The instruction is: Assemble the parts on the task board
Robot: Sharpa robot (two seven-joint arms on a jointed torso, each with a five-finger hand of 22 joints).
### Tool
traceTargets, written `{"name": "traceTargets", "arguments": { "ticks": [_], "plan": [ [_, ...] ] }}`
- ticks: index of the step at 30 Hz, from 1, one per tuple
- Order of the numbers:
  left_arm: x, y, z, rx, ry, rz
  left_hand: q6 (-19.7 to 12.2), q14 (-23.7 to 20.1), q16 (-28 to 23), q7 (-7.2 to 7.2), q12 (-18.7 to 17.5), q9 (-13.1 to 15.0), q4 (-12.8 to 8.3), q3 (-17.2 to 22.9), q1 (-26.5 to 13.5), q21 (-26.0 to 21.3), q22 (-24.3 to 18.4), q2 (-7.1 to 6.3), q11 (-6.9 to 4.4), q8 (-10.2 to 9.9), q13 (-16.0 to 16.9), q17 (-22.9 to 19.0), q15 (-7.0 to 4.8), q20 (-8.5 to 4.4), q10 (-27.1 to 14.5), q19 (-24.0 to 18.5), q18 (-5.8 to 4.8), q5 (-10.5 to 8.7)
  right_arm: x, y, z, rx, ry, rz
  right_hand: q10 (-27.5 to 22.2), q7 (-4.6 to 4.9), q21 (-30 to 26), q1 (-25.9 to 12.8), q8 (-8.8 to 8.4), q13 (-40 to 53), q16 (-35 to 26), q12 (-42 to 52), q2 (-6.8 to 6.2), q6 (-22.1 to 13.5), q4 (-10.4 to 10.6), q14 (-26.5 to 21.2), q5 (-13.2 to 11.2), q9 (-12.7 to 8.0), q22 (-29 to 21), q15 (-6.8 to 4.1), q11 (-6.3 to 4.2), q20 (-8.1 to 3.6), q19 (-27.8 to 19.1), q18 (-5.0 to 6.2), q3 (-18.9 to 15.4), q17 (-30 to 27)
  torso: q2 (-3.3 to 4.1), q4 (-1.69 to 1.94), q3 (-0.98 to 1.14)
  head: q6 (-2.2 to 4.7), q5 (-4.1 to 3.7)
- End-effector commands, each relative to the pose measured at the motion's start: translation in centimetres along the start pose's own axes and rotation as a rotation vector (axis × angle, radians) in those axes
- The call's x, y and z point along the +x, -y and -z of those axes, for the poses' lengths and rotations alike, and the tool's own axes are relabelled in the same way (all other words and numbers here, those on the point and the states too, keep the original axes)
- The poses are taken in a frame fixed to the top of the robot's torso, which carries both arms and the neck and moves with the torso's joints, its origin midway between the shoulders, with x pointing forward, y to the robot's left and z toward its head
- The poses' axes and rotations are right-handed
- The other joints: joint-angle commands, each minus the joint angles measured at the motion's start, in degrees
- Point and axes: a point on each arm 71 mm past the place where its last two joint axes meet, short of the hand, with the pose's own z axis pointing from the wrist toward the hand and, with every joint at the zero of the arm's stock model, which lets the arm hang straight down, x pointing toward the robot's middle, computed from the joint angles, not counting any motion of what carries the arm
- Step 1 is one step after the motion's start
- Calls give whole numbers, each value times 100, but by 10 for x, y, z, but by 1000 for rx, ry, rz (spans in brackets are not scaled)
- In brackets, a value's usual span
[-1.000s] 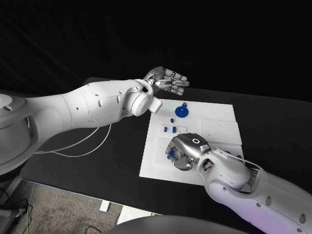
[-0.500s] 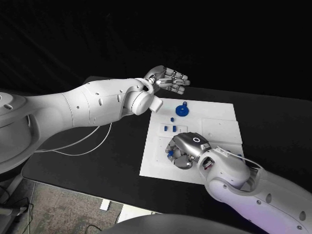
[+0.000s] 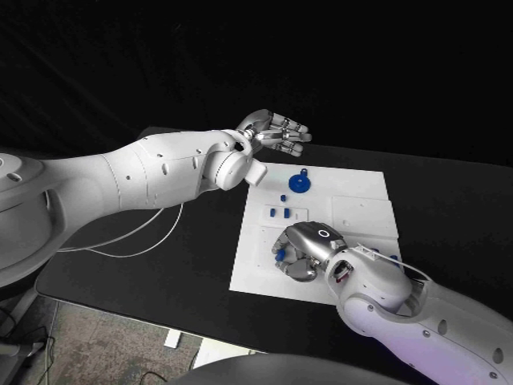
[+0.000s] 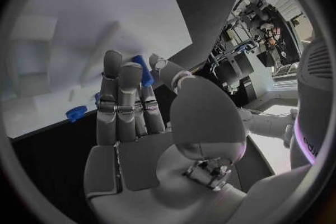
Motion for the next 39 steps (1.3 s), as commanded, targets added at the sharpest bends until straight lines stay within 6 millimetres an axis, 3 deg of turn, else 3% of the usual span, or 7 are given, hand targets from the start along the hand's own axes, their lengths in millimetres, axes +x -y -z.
{"name": "traceTargets", "arguments": {
  "ticks": [1, 15, 21, 28, 31, 32, 39],
  "plan": [
    [1, 1, 0, 2, -15, 4, -47, -16, 11, 5, -15, -4, 5, -23, -29, 11, -9, 16, 21, 9, 6, 4, 22, 21, -22, -33, -72, -19, -1, 2, 1, 4, 16, -22, -91, -17, -48, 40, 2, 4, 34, 9, -40, -109, 17, -2, 57, -7, -4, 58, 18, 17, 47, 33, -46, -24, -1, -3, -3, 19, -3],
    [0, 0, 0, -1, -16, 4, -55, -18, 12, 5, -15, -4, -2, -42, -11, 7, -17, 16, 21, 8, 6, 6, 22, 23, -22, -31, -69, -32, -9, 1, 3, -15, 117, -126, -323, -82, -339, 267, 1, 5, 64, 13, -114, -446, 232, -13, 113, -14, -187, 108, 75, 73, 198, 65, -676, -176, 1, -2, 1, 27, -25],
    [0, 0, 0, -1, -16, 4, -55, -18, 12, 5, -15, -4, -2, -42, -11, 7, -17, 16, 21, 8, 6, 6, 22, 23, -22, -31, -69, -32, -12, 1, 6, -24, 150, -169, -284, -72, -378, 276, 2, 5, 83, 11, -107, -589, 297, -15, 155, -17, -224, 105, 68, 72, 232, 57, -848, -192, 2, -4, -1, 29, -29],
    [-1, 0, 1, -1, -14, 3, -45, -19, 12, 5, -15, -3, -9, -45, 0, 7, -19, 16, 21, 10, 6, 6, 22, 22, -22, -29, -68, -33, -24, 14, 14, -5, 214, -264, -223, -5, -391, 234, 0, 6, 116, 11, -36, -701, 573, -13, 46, -17, -331, 101, 52, 71, 277, 43, -1026, -190, 1, -14, 3, 55, -81],
    [-3, 0, 2, -3, -8, 0, -45, -19, 12, 5, -15, -3, -9, -45, 0, 7, -19, 16, 21, 10, 6, 6, 22, 22, -22, -29, -68, -33, -33, 23, 18, 11, 221, -275, -100, 31, -389, 133, 1, 7, 126, 13, 28, -681, 715, -10, 61, -17, -355, 77, 16, 56, 282, 23, -1037, -188, -8, -25, 8, 62, -111],
    [-5, -1, 2, -3, -5, -1, -47, -18, 12, 6, -14, -3, -20, -51, 9, 7, -21, 6, 22, 10, 6, 7, 21, 22, -22, -29, -69, -35, -37, 26, 19, 16, 219, -274, 76, 123, -387, 4, 1, 5, 134, 9, 89, -641, 830, -2, 123, -17, -363, 57, -7, 38, 287, 5, -1001, -188, -10, -32, 8, 71, -126],
    [-14, -2, 7, -1, 15, -8, -47, -18, 12, 6, -14, -3, -20, -51, 9, 7, -21, 6, 22, 10, 6, 7, 21, 22, -22, -29, -69, -35, -67, 58, 36, 88, 182, -324, 732, 45, -376, -71, 7, 31, 119, 28, 40, -463, 940, 3, -9, -7, -388, -56, -179, -73, 277, -113, -483, -203, -42, -92, 20, 116, -227]
  ]
}}
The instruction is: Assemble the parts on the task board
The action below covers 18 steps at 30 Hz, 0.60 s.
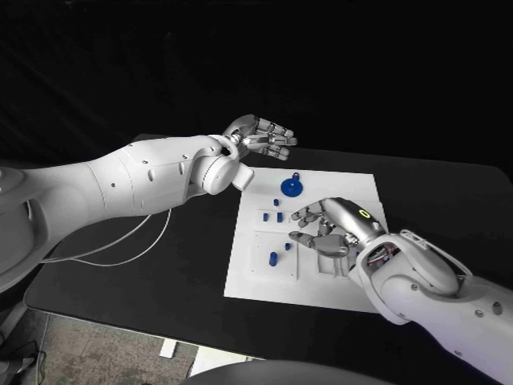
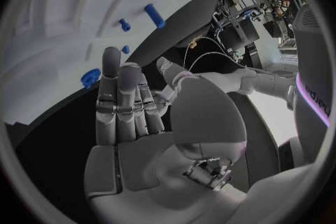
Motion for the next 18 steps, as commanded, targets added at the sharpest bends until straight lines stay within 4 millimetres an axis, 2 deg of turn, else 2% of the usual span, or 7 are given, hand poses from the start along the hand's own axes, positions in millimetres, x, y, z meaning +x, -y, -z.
{"name": "traceTargets", "arguments": {
  "ticks": [1, 8, 10, 14, 15, 17, 18],
  "plan": [
    [-3, 1, 2, 14, 1, -3, -8, -12, 15, -17, -14, -2, -5, -37, 6, 9, -4, 8, 19, 11, 6, 8, 19, 21, -15, -26, -69, -34, -15, 10, 3, 51, -44, -93, 328, -53, -7, -41, 10, 24, -4, 22, 11, 105, -33, 12, -9, 7, -5, -81, -92, -84, 43, -135, 76, 1, -27, -58, 16, 40, -76],
    [-13, -1, 7, 15, 22, -8, 0, -10, 16, -17, -14, -2, -5, -38, 7, 9, -4, 8, 18, 12, 7, 9, 18, 20, -12, -25, -69, -33, -57, 42, 10, 172, -82, -108, 1150, -199, -12, -43, 7, 429, -70, 318, 115, 417, -171, 24, -94, 33, -17, -281, -388, -292, 40, -367, -235, 47, -54, -100, 36, 130, -259],
    [-16, -1, 9, 15, 26, -9, 0, -10, 16, -17, -14, -2, -5, -38, 7, 9, -4, 8, 18, 12, 7, 9, 18, 20, -12, -25, -69, -33, -68, 52, 12, 209, -101, -96, 1252, -227, 8, -75, 9, 1043, -63, 760, 220, 427, -154, 59, -123, 29, -13, -338, -474, -369, 85, -450, -418, 99, -64, -103, 44, 147, -303],
    [-20, -2, 13, 13, 31, -9, 5, -3, 21, -19, -15, -2, -5, -44, 2, 12, -5, 1, 17, 10, 6, 10, 16, 18, -6, -21, -71, -37, -85, 72, 19, 310, -171, -103, 923, -313, 52, -107, 43, 2930, 28, 1971, 265, 569, -41, 49, -208, 70, 76, -413, -591, -441, 97, -524, -581, 269, -80, -101, 53, 160, -391],
    [-21, -2, 14, 13, 31, -9, 16, -2, 23, -19, -15, -2, -11, -42, 10, 13, -5, -2, 16, 11, 6, 10, 13, 15, -6, -20, -72, -33, -87, 76, 20, 338, -190, -114, 772, -279, 75, -121, -6, 3504, 78, 2333, 322, 481, 24, 40, -212, 61, 124, -398, -591, -442, 99, -525, -545, 343, -86, -116, 57, 162, -391],
    [-23, -3, 16, 14, 27, -6, 3, -3, 22, -18, -16, -3, -23, -33, 26, 13, -5, -1, 18, 9, 5, 10, 13, 14, -11, -21, -72, -14, -90, 85, 25, 411, -242, -150, 549, -246, 160, -167, 85, 4492, 359, 3071, 274, 428, 62, -4, -207, 79, 280, -375, -601, -439, 91, -522, -506, 669, -72, -127, 48, 171, -402],
    [-24, -2, 18, 16, 26, -5, 4, -4, 21, -17, -16, -2, -26, -32, 29, 13, -5, -1, 18, 10, 5, 9, 13, 14, -13, -21, -72, -8, -92, 89, 27, 444, -262, -164, 574, -262, 266, -222, 10, 4664, 495, 3170, 296, 385, 43, 6, -228, 83, 367, -382, -569, -424, 73, -507, -489, 847, -72, -134, 49, 193, -424]
  ]
}}
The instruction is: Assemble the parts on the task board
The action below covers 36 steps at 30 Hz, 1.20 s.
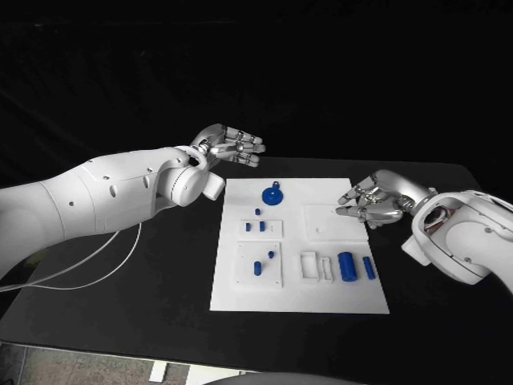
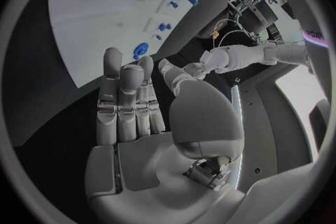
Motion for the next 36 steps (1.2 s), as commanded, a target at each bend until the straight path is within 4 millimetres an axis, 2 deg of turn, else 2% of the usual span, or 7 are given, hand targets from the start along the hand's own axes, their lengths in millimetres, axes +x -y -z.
{"name": "traceTargets", "arguments": {
  "ticks": [1, 16, 18, 20, 23, 29, 36],
  "plan": [
    [0, 3, 3, 27, -12, 4, -16, -9, 19, -14, -16, -4, -15, -18, 29, 12, -6, -10, 20, 7, 5, 3, 15, 14, -16, -25, -73, -10, 8, 18, 4, 185, -220, -84, -93, 9, 296, -156, -14, 590, 355, 387, 59, -65, -94, -27, -30, 19, 221, -7, 19, -17, 88, -16, 34, 436, -5, -28, 4, 33, -60],
    [-9, 4, 16, 63, -11, 15, 356, -148, -108, -127, -15, 8, -19, -53, -93, -114, -105, -102, -52, 22, 6, -37, 69, 70, 149, -226, -170, -77, 14, 40, 13, 391, -387, 32, 258, -82, 1347, -749, -21, 1972, 849, 1586, -30, 93, 339, 56, -94, 246, 688, -20, -3, -25, 123, -22, 124, 1180, -42, -13, -28, 39, -225],
    [-8, 5, 17, 72, -28, 23, 342, -243, -219, -156, -13, 9, 123, -413, -373, -153, -158, -278, -53, 18, 9, -70, 124, 124, 134, -357, -202, -358, 16, 38, 13, 391, -395, 37, 276, -82, 1420, -855, -19, 2010, 887, 1607, -107, 85, 443, 61, -112, 273, 699, -14, -2, -24, 121, -27, 87, 1223, -34, -19, -20, 44, -230],
    [-7, 5, 17, 79, -44, 29, 268, -294, -334, -187, -13, 9, 251, -836, -532, -163, -234, -389, -67, 11, 7, -118, 158, 160, 77, -549, -247, -364, 18, 37, 12, 389, -400, 42, 298, -96, 1484, -871, -18, 2057, 933, 1614, -197, 117, 608, 64, -118, 313, 706, -19, -12, -29, 101, -32, 88, 1283, -31, -18, -22, 52, -243],
    [-5, 6, 17, 88, -66, 35, -223, -544, -396, -305, -11, -12, 326, -1131, -402, -151, -369, -335, -143, -5, 12, -177, 270, 254, -54, -894, -305, -359, 21, 34, 10, 385, -408, 51, 325, -99, 1549, -833, -20, 2103, 927, 1589, -197, 119, 681, 61, -120, 331, 703, -14, -10, -19, 80, -28, 40, 1313, -31, -22, -31, 61, -260],
    [0, 7, 17, 93, -97, 43, -349, -703, -402, -376, -13, -18, 412, -1395, -247, -108, -531, -217, -211, -6, 13, -186, 346, 371, -190, -976, -159, -356, 30, 29, 7, 376, -420, 87, 364, -123, 1652, -830, -19, 2138, 988, 1610, -187, 214, 693, 92, -119, 343, 722, 10, -3, 5, 67, -31, 40, 1371, -24, -27, -35, 31, -267],
    [3, 9, 18, 106, -111, 46, 370, -113, -320, -262, -13, 20, 380, -1435, -206, 40, -526, -100, -134, 67, 13, -136, 137, 223, 151, -646, -136, -342, 45, 30, 5, 392, -466, 145, 390, -121, 1749, -867, -21, 2164, 1017, 1601, -158, 225, 679, 91, -119, 258, 721, 27, 6, 34, 26, -8, 64, 1405, -23, -16, -28, -16, -262]
  ]
}}
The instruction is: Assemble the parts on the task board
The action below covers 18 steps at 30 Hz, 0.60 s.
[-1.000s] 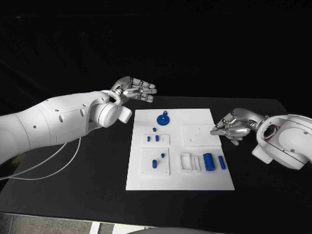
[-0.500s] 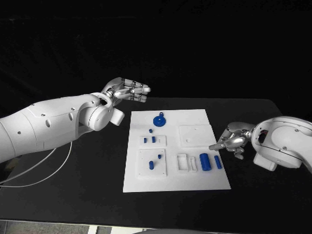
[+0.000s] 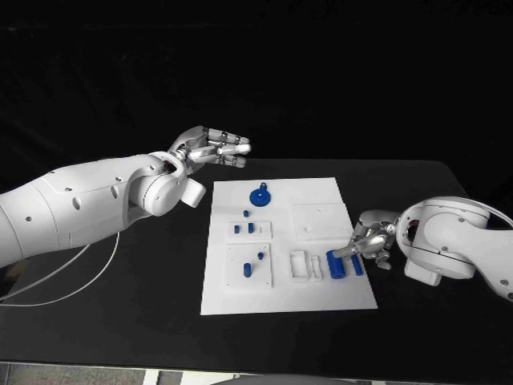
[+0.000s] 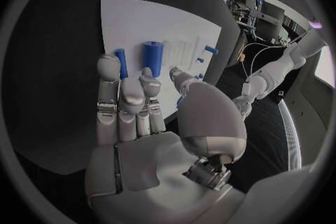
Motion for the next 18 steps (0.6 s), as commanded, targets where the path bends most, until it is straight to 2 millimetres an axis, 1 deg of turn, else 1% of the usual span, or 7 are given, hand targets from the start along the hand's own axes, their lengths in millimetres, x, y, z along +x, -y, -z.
{"name": "traceTargets", "arguments": {
  "ticks": [1, 4, 6, 10, 13, 16, 18],
  "plan": [
    [4, 4, 0, 36, -30, 13, 216, 151, 27, 37, -7, 14, -31, -39, 52, 44, 1, 66, 32, 23, 3, 7, -67, -37, 218, 100, 43, 17, 4, 1, -2, 34, -23, 71, 36, -3, 24, -24, -20, 7, 20, 8, 25, 41, -16, 25, -31, -14, 333, 23, -9, 31, 28, -9, 16, 5, 3, 8, 5, -37, 7],
    [3, 4, 0, 41, -22, 12, 372, 273, 3, 73, -14, 18, -107, -101, 52, 70, -23, 137, 53, -25, 0, -7, -114, -119, 337, 174, -43, 31, 8, 0, -5, 36, -31, 86, 36, -1, 45, -46, -20, 12, 21, 5, 31, 47, -20, 28, -30, -25, 335, 26, -7, 34, 23, -10, 26, 4, 1, 7, 3, -50, 19],
    [3, 4, 0, 42, -18, 12, 358, 277, -2, 84, -13, 17, -119, -111, 49, 68, -32, 145, 65, -26, 0, -9, -116, -126, 335, 177, -55, 38, 10, -2, -6, 36, -32, 94, 36, -2, 60, -52, -20, 14, 24, 5, 30, 47, -26, 30, -30, -30, 336, 27, -7, 34, 21, -10, 28, 6, 1, 6, 4, -62, 38],
    [3, 4, 0, 43, -15, 12, 316, 279, -3, 103, -13, 16, -130, -125, 36, 66, -49, 146, 73, -25, 1, -11, -117, -132, 317, 185, -65, 36, 13, -4, -9, 35, -29, 100, 38, -3, 81, -87, -20, 19, 31, 3, 6, 50, -13, 31, -33, -39, 337, 30, -5, 35, 13, -15, 29, 11, 3, 16, -2, -76, 36],
    [4, 4, 0, 42, -15, 12, 277, 340, 20, 183, -13, 16, -123, -129, 23, 80, -54, 119, 112, -25, 0, -1, -132, -147, 295, 217, -62, 30, 14, -5, -12, 35, -15, 99, 35, 1, 56, -144, -22, 16, 19, -11, -93, 38, 29, 28, -35, -50, 330, 35, 0, 37, -4, -22, -13, 2, 0, 10, -4, -90, 53],
    [4, 4, 0, 41, -18, 13, 266, 363, 24, 178, -13, 16, -117, -123, 21, 86, -56, 111, 111, -24, 0, 0, -138, -152, 288, 230, -63, 29, 14, -8, -14, 34, 13, 96, 26, 8, 42, -211, -25, 18, 4, -19, -201, -2, 118, 24, -35, -61, 325, 36, 7, 33, -14, -26, -146, -8, 0, 3, -9, -100, 51],
    [4, 4, 0, 41, -20, 13, 254, 371, 15, 186, -12, 17, -101, -110, 18, 87, -64, 98, 115, -23, 1, -3, -139, -158, 276, 235, -70, 29, 13, -10, -15, 32, 35, 95, 18, 21, 26, -219, -28, 20, -4, -25, -252, -64, 200, 22, -35, -75, 321, 37, 13, 31, -21, -27, -287, -13, -1, -8, -8, -103, 57]
  ]
}}
